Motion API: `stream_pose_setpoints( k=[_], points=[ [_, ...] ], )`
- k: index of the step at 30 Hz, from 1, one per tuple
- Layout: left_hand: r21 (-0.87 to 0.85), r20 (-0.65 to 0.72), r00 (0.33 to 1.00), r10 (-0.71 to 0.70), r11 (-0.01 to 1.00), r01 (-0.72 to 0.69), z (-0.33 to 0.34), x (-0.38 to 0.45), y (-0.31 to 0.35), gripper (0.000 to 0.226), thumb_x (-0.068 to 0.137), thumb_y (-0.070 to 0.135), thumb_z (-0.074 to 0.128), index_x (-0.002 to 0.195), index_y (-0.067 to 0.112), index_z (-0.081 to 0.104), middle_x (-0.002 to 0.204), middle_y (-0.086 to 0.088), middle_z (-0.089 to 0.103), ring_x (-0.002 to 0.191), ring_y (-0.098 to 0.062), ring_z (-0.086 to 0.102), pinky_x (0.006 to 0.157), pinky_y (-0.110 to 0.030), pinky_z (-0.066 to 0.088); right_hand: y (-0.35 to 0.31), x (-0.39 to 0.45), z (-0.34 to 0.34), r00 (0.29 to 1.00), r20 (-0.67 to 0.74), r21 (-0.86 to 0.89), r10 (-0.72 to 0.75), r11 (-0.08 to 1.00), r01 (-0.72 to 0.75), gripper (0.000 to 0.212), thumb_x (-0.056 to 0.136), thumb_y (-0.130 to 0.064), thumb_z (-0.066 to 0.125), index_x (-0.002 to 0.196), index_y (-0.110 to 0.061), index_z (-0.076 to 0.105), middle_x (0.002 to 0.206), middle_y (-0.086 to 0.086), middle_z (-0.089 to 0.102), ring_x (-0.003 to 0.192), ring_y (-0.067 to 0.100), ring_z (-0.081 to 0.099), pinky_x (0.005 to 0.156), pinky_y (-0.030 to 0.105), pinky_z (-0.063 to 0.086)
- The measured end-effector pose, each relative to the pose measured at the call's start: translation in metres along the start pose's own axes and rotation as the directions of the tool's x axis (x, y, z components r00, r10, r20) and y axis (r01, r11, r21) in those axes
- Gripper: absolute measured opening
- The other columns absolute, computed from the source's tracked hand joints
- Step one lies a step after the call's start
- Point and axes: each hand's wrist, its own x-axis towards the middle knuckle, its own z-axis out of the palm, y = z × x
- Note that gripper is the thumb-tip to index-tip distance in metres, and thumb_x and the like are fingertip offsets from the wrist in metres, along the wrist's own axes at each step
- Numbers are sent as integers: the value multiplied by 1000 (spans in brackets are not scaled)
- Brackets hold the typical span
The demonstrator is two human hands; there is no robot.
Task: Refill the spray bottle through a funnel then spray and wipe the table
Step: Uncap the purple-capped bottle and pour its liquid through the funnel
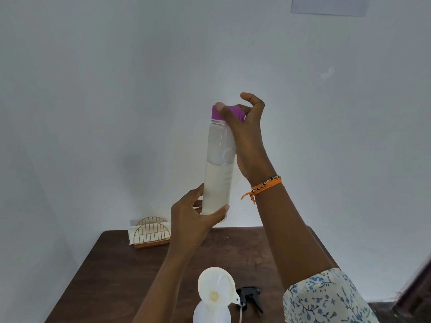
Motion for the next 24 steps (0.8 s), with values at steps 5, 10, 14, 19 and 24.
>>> stream_pose_setpoints(
  k=[5,10,14,19,24],
  points=[
    [-17,0,1000,0,1000,0,0,0,0,64,66,33,81,124,19,56,123,0,62,91,-10,57,68,-3,40,3,-1,-3,1000,-12,4,-17,1000,17,55,86,-13,63,126,-21,27,102,6,53,90,17,58,77,25,51],
    [-22,-6,1000,0,1000,0,-1,0,-3,65,65,33,81,124,20,57,123,1,62,91,-10,58,70,-4,41,2,0,-2,1000,10,80,17,997,-18,58,74,-31,62,122,-28,28,114,7,55,93,9,60,74,24,51],
    [-22,-15,1000,-8,1000,8,-2,1,-2,64,66,34,80,124,22,56,125,2,61,93,-8,56,71,-3,39,4,2,3,994,-101,-84,-47,996,38,74,70,-27,79,122,-29,26,118,9,43,104,22,54,75,22,53],
    [-31,-23,1000,-7,1000,6,-2,2,-1,64,66,34,80,124,21,56,125,1,61,93,-8,56,73,-5,40,3,1,-2,998,-57,-45,-35,998,33,59,80,-15,70,120,-25,28,103,10,56,96,21,59,82,30,52],
    [-31,-12,1000,-2,1000,1,-1,2,-1,64,66,34,80,124,21,55,125,1,61,94,-9,56,72,-5,39,-1,1,-2,1000,-29,24,8,1000,-7,42,88,-19,59,119,-22,31,96,0,56,86,8,59,72,22,49]
  ],
)
